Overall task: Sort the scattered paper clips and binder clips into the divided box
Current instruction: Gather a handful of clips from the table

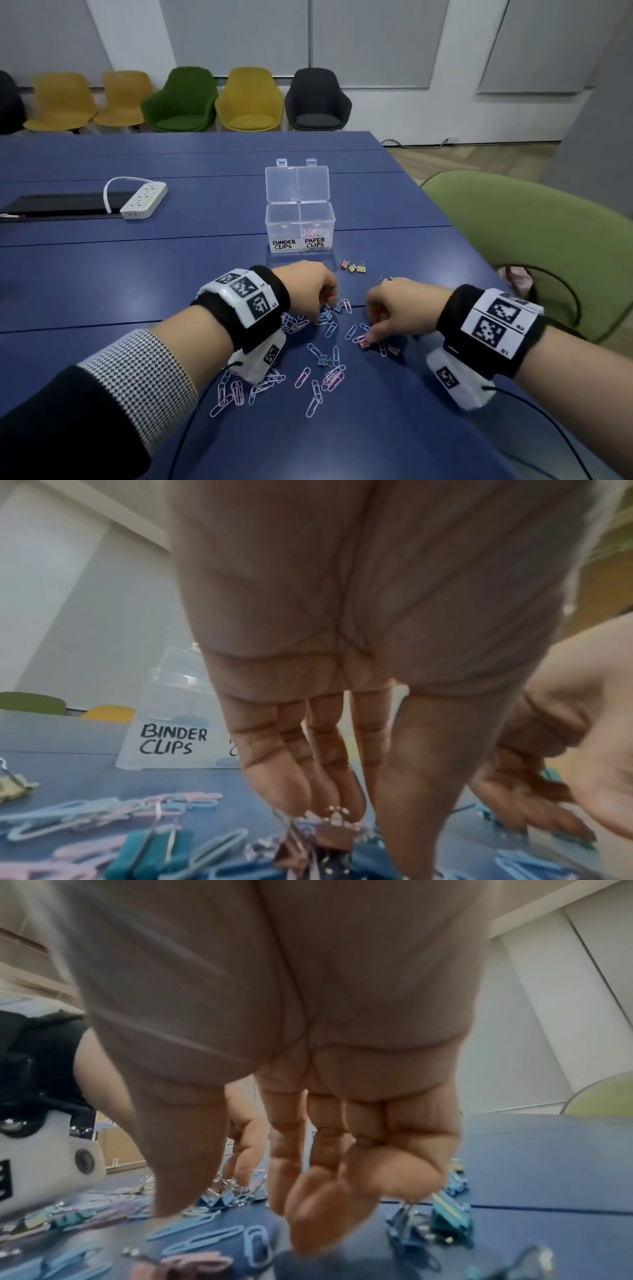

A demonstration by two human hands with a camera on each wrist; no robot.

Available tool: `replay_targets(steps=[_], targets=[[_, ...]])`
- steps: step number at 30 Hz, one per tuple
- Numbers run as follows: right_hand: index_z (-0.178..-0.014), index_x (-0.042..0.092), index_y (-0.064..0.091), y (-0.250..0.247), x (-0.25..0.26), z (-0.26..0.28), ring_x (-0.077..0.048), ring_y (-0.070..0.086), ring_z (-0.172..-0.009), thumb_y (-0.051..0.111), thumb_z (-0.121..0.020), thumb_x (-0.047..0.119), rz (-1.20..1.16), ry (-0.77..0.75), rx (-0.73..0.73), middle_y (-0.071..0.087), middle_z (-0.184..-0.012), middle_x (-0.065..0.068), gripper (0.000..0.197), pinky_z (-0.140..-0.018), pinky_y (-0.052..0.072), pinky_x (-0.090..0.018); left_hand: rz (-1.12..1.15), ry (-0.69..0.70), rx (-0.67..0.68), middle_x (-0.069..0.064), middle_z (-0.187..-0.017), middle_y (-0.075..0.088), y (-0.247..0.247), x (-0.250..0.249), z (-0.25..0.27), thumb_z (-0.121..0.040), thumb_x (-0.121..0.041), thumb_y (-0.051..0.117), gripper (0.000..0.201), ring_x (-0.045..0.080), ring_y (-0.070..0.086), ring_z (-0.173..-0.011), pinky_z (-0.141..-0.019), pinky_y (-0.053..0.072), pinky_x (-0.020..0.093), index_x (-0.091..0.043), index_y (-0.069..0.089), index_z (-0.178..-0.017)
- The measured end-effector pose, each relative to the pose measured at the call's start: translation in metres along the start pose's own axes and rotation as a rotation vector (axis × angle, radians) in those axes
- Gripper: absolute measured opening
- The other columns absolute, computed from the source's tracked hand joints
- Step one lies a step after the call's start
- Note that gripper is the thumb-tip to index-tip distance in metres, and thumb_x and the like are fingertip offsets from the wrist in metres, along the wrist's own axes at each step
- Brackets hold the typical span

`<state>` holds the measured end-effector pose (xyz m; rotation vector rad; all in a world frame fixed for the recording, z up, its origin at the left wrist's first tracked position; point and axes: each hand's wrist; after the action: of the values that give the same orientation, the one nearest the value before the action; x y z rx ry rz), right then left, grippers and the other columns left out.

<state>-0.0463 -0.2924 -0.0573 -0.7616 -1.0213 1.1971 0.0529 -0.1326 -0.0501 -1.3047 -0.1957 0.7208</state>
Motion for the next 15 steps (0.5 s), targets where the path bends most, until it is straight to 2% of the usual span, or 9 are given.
replay_targets(steps=[2, 6, 10, 13, 15], targets=[[-0.076, 0.026, 0.051, 0.001, 0.004, 0.001, -0.014, 0.053, -0.075, 0.071, -0.076, 0.045, -0.018, -0.045, -0.033, 0.056, -0.073, 0.010, 0.027, -0.068, 0.045, -0.028, -0.028, -0.004, -0.005, -0.005, -0.087, 0.060, 0.006, -0.002, 0.000, -0.076, -0.009, 0.070, 0.024, 0.014, 0.055, -0.080, -0.070, 0.043, 0.023, -0.016, 0.066, -0.098], [-0.085, 0.025, 0.053, 0.007, 0.015, 0.007, -0.014, 0.054, -0.074, 0.074, -0.075, 0.034, -0.005, -0.131, 0.007, 0.059, -0.081, 0.005, 0.025, -0.073, 0.047, -0.029, -0.030, -0.001, -0.050, -0.004, -0.085, 0.060, 0.011, -0.004, -0.002, -0.083, -0.015, 0.066, 0.012, 0.016, 0.054, -0.079, -0.069, 0.039, 0.023, -0.014, 0.067, -0.095], [-0.090, 0.019, 0.062, 0.013, 0.019, 0.007, -0.018, 0.052, -0.074, 0.063, -0.082, 0.021, 0.059, -0.143, -0.055, 0.056, -0.079, 0.003, 0.008, -0.072, 0.046, -0.027, -0.027, -0.014, -0.074, 0.004, -0.090, 0.067, 0.009, -0.004, -0.004, -0.085, -0.015, 0.066, 0.009, 0.018, 0.056, -0.079, -0.070, 0.042, 0.024, -0.012, 0.068, -0.093], [-0.082, 0.023, 0.057, 0.010, 0.017, 0.005, -0.018, 0.052, -0.075, 0.059, -0.085, 0.019, 0.042, -0.147, -0.096, 0.058, -0.078, 0.003, 0.005, -0.072, 0.046, -0.027, 0.018, -0.032, -0.093, 0.000, -0.075, 0.064, 0.006, 0.001, -0.005, -0.084, -0.011, 0.065, 0.004, 0.014, 0.055, -0.071, -0.067, 0.043, 0.023, -0.012, 0.068, -0.087], [-0.079, 0.025, 0.053, 0.003, 0.010, 0.005, -0.015, 0.049, -0.073, 0.060, -0.085, 0.020, 0.041, -0.117, -0.154, 0.054, -0.070, 0.008, 0.010, -0.064, 0.040, -0.023, 0.035, -0.033, -0.107, -0.007, -0.066, 0.058, 0.003, 0.003, -0.006, -0.083, -0.011, 0.066, 0.002, 0.014, 0.054, -0.070, -0.068, 0.042, 0.022, -0.013, 0.067, -0.084]])
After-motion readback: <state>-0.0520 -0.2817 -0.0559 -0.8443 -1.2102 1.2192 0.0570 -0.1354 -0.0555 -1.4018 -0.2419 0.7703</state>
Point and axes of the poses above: each hand's wrist, its own z-axis away from the middle knuckle, its own y-axis out of the palm, x = y × z
